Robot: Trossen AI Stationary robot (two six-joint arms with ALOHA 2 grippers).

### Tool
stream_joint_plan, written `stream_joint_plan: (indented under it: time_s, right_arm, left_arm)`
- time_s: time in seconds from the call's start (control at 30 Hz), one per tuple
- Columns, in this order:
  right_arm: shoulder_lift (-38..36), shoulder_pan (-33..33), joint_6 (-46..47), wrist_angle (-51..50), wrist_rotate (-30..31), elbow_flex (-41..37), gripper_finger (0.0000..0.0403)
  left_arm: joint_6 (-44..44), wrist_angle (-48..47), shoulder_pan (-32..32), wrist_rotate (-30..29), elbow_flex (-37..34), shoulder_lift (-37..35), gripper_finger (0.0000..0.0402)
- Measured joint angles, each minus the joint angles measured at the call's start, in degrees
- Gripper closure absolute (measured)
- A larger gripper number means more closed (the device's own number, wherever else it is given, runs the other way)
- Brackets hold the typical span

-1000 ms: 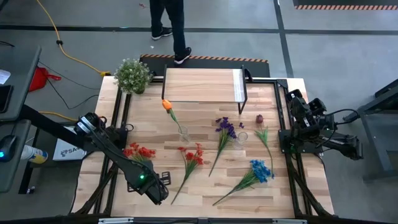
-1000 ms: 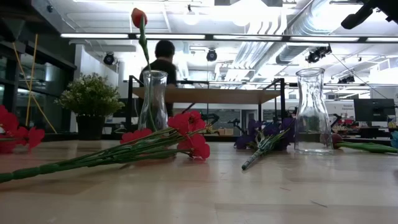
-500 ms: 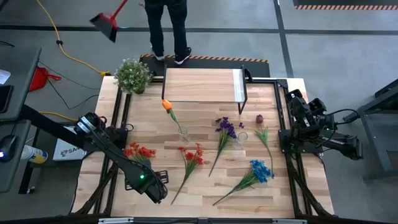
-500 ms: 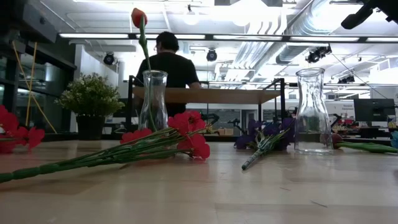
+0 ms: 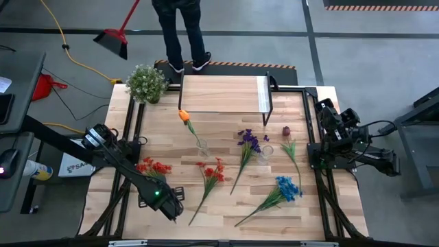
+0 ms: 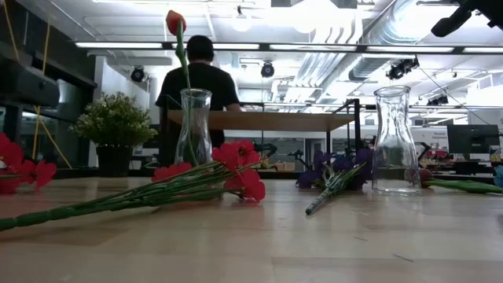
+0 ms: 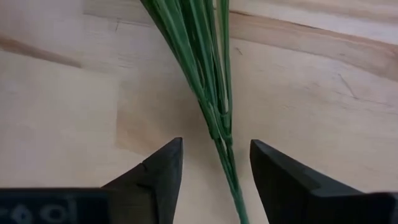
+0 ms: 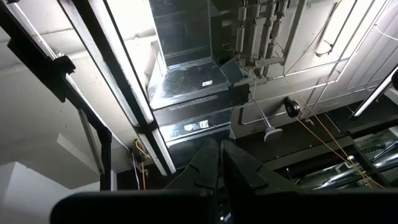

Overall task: Pick and place flowers into a vace then onto a shelf
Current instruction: Put the left orange flowers into the left transparent vase

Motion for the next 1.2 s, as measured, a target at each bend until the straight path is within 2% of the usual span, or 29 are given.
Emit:
stream_joint_plan:
  time_s: [0.3,0.73,1.2]
  right_arm:
    - [-0.02,0.00,-0.25,-0.02,0.49,0.01,0.0391]
    - [-0.02,0.00,-1.64,-0.07,1.50,0.01,0.0391]
    - [-0.02,0.00,-1.63,-0.09,1.23,0.02,0.0391]
  left_arm:
    - [0.85,4.35,2.09,0.45,-3.42,-0.33,0.0232]
    - [2.09,3.54,3.72,-0.07,-3.48,-0.13,0.0361]
    - [2.55,4.56,3.72,-0.04,-3.70,-0.07,0.0364]
